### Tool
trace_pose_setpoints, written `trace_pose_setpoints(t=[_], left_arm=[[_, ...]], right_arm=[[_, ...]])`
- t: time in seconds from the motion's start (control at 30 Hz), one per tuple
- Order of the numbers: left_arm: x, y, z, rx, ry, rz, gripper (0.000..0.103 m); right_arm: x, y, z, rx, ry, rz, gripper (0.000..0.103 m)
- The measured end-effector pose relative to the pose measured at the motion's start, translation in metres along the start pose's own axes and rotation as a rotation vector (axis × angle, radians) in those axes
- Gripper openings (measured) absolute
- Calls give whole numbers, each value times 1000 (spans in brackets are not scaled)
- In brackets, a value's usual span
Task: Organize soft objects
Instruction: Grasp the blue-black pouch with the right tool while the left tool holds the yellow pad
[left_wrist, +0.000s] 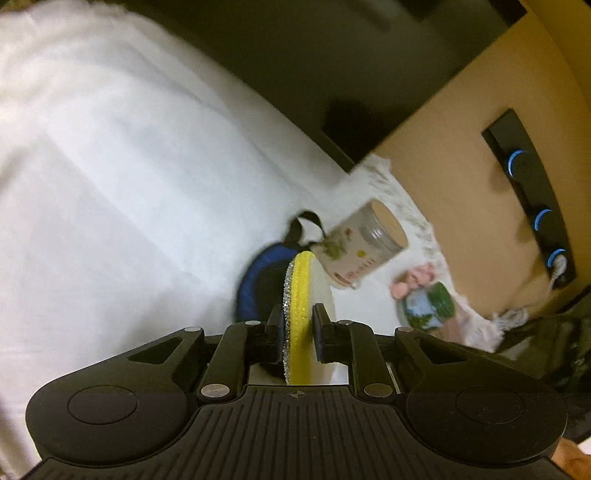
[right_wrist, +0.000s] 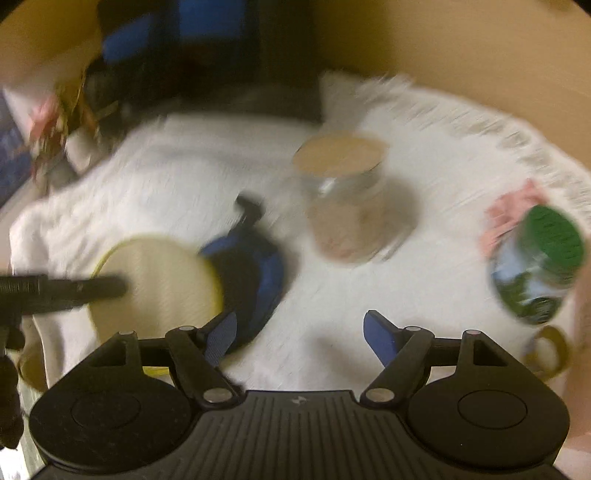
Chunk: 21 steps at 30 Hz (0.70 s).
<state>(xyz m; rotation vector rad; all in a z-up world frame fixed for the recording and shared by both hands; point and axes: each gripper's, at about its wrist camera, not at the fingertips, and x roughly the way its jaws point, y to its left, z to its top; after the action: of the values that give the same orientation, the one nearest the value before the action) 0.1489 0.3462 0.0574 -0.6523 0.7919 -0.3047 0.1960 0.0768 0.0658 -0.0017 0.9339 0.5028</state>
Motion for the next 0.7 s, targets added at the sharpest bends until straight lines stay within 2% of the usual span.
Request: trace_pose_setpoints(t=[0.13, 0.3, 0.4, 0.43, 0.5, 0.57, 0.7], left_arm=[[28, -4, -6, 4, 71, -57, 19], [28, -6, -12, 25, 80, -58, 18], [1, -3, -6, 19, 29, -74, 17], [-11, -1, -2, 23, 3, -63, 17], [-36, 6, 3, 34, -55, -25, 17], [-57, 11, 7, 59, -106, 58, 17], [-77, 20, 9, 64, -138, 237, 17]], right_arm=[[16, 20, -4, -55, 31, 23, 63], [11, 29, -4, -99, 17, 15, 62], [-3, 24, 3, -74, -29, 19, 70], [-6, 23, 6, -61, -56, 13, 77], [-6, 23, 11, -40, -107, -29, 83], [5, 26, 16, -32, -99, -46, 83], [39, 40, 26, 17, -26, 37, 84]])
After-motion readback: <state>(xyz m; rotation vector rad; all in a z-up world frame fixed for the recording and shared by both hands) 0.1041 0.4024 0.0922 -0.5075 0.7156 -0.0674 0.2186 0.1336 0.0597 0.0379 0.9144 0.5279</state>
